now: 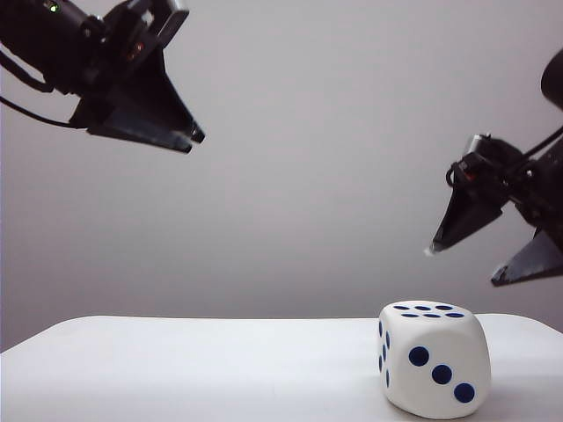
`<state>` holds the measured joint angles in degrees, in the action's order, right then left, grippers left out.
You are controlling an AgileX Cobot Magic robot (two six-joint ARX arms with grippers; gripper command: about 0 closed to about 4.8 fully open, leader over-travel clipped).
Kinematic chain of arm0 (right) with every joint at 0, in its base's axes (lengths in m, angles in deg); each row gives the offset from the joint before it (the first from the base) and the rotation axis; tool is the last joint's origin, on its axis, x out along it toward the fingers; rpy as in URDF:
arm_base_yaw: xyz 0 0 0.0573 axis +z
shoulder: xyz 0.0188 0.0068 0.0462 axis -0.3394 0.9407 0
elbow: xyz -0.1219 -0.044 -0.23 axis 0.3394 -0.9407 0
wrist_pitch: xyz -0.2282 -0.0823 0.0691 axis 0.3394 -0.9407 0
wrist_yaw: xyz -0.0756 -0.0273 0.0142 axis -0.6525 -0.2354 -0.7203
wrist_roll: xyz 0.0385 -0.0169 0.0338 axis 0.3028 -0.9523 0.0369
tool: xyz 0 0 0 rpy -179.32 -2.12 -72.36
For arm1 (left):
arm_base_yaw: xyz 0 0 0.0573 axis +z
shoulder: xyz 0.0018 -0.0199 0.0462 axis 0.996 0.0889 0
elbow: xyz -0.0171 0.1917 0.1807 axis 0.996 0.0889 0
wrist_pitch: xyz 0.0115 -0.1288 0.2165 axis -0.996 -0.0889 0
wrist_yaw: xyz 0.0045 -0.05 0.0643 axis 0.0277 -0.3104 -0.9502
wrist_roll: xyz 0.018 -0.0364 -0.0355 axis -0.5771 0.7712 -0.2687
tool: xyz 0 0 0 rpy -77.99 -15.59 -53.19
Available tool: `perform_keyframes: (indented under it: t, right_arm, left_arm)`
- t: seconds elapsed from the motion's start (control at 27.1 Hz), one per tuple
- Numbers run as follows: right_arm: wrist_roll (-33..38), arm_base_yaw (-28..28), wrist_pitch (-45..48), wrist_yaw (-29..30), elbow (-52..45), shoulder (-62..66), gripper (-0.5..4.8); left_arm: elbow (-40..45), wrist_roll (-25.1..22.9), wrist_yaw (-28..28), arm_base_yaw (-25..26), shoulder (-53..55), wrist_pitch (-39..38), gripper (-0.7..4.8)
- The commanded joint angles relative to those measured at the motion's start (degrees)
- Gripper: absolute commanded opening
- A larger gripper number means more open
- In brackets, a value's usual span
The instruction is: Pick up the dice on the table and roll the dice.
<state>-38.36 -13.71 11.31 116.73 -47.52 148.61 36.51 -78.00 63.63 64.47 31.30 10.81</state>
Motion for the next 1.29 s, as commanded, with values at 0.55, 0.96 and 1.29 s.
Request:
perform_keyframes:
  t: [0.55, 0.96, 1.29]
  right_arm:
    - [-0.26, 4.24, 1.29, -4.15, 0.13, 8.74, 3.51]
    - [-0.63, 4.22, 4.48, 2.69, 4.33, 8.76, 0.21]
    - [-0.61, 4.22, -1.27, 8.26, 13.07, 6.25, 0.21]
  left_arm:
    - [-0.2, -0.22, 3.67, 0.02, -0.2, 0.87, 2.34]
    - [-0.2, 0.46, 3.43, 0.04, -0.22, 4.76, 4.27]
    - [-0.2, 1.07, 3.45, 0.04, -0.24, 6.62, 4.27]
